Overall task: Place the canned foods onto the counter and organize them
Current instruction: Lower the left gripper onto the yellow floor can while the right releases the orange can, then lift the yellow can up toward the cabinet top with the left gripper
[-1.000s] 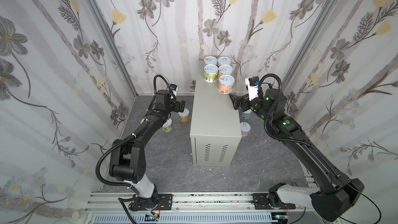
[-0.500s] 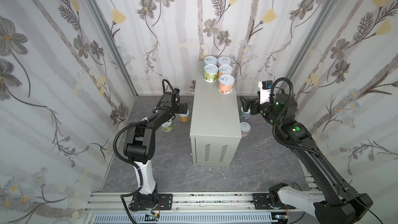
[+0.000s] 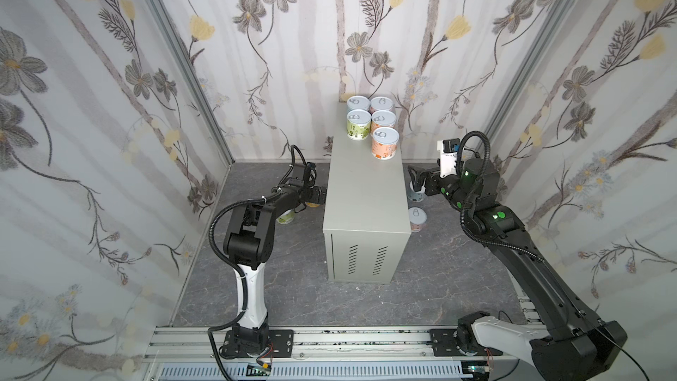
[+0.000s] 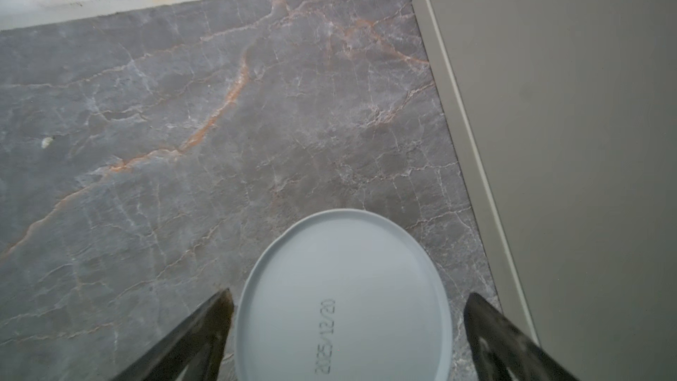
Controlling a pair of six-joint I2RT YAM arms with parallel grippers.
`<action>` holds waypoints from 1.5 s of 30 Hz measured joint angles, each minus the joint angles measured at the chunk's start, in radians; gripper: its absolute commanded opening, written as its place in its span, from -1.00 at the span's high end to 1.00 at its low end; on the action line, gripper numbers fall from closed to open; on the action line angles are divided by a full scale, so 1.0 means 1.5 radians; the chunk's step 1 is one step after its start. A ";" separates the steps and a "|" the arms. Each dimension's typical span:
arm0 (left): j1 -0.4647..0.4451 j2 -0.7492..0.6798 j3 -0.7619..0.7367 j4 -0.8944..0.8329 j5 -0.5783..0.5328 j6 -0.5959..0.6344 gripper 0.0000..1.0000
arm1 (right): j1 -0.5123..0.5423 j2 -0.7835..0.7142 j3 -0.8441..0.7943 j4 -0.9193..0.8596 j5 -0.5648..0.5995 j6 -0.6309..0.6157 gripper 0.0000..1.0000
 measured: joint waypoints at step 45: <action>-0.006 -0.230 0.069 -0.172 -0.078 0.047 -0.26 | -0.009 -0.013 -0.007 0.031 -0.042 -0.025 -0.99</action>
